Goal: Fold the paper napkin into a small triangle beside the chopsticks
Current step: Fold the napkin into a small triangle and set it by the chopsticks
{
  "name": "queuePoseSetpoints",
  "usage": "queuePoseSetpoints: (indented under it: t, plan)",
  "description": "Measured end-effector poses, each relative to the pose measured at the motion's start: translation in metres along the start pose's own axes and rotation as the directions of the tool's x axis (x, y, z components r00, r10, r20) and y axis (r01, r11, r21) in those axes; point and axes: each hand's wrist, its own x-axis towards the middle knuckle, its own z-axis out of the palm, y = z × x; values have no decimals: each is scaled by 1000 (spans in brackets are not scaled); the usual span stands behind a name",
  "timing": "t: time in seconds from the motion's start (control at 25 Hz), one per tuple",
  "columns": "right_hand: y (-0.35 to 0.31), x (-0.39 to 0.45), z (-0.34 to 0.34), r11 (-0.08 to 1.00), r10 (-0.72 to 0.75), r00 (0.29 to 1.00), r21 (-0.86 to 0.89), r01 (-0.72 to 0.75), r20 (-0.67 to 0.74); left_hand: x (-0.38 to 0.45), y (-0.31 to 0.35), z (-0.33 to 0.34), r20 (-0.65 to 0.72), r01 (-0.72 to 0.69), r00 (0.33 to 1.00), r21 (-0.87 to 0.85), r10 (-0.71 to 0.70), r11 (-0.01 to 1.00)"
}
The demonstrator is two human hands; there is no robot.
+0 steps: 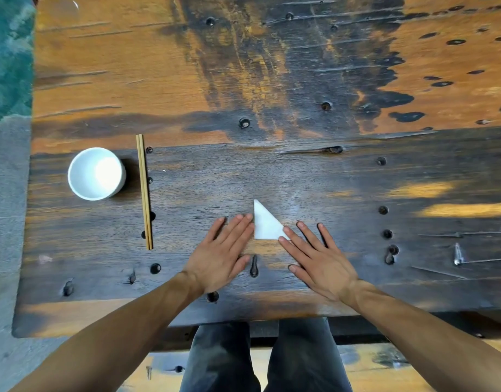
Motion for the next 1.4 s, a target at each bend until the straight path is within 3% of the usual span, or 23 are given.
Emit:
queuePoseSetpoints:
  t: [0.08, 0.2, 0.4, 0.52, 0.56, 0.64, 0.76, 1.2, 1.4]
  plan:
    - [0, 0, 0, 1000, -2, 1000, 3, 2, -3, 20, 16, -2, -30, -70, 997, 0, 70, 998]
    - [0, 1, 0, 1000, -12, 1000, -9, 11, -2, 47, 35, 2, 32, -99, 995, 58, 97, 993]
    - [2, 1, 1, 1000, -11, 1000, -28, 11, -1, 50, -4, 8, 39, 151, 988, 35, -153, 988]
    - [2, 0, 2, 1000, -9, 1000, -28, 9, 0, 48, -30, -7, 18, 273, 962, -72, -272, 959]
    - [1, 0, 2, 1000, -4, 1000, -22, 4, -1, 47, -28, -10, -2, 261, 965, -95, -263, 961]
    - [0, 0, 1, 1000, 1, 1000, -20, -1, 5, 40, -3, -6, -16, 113, 993, -89, -115, 990]
    - [-1, 1, 1, 1000, -5, 1000, -27, 5, -1, 28, 46, 13, 70, -99, 993, -28, 100, 995]
    - [-2, 0, -2, 1000, 14, 1000, -27, -14, -8, -12, 14, 18, 132, 14, 991, 32, -19, 999]
    - [-4, 1, -2, 1000, 16, 1000, -18, -16, -11, 4, 35, 8, 31, -21, 999, -34, 22, 999]
